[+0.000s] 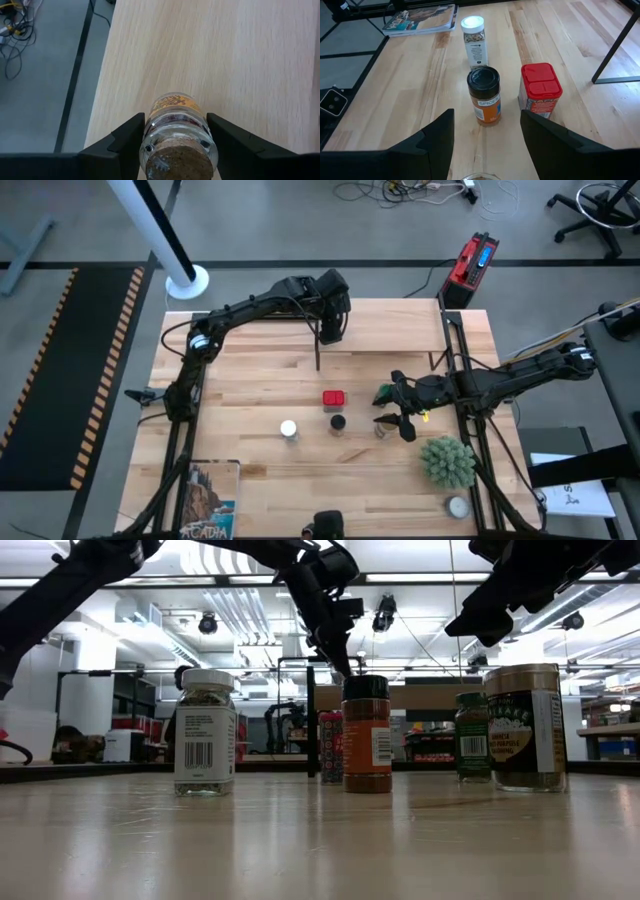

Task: Shelf spices
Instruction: Put the light brown seasoning bottle on the shelf

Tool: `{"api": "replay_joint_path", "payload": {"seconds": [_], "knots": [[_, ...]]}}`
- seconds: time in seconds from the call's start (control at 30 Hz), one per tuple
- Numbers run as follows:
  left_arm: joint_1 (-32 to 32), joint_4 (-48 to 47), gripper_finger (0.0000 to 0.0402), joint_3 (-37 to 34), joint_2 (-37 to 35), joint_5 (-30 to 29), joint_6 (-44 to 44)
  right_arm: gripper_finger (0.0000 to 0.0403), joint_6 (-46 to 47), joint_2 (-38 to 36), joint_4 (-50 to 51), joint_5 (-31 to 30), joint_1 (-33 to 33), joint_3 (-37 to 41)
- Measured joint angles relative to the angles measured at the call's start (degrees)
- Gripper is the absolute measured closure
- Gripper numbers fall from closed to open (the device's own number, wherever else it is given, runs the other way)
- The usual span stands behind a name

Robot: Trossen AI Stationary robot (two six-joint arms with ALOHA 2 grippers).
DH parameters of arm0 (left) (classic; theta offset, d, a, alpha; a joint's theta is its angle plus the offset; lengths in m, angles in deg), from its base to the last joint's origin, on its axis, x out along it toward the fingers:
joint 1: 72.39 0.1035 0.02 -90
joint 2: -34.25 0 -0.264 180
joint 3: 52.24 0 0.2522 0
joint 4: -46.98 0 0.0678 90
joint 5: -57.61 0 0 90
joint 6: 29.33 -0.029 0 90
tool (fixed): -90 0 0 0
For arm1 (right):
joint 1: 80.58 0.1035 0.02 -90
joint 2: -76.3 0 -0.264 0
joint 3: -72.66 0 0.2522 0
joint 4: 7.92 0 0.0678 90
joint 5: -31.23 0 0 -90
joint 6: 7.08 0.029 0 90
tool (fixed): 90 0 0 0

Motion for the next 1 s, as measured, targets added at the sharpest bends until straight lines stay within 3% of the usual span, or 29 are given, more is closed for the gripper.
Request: {"api": "replay_joint_path", "payload": {"seconds": [1.0], "knots": [[0.0, -1.2, 0.0203, -0.4, 0.0, 0.6, -0.4, 0.0199, 0.0, 0.0, 0.0, 0.0, 0.0, 0.0]]}}
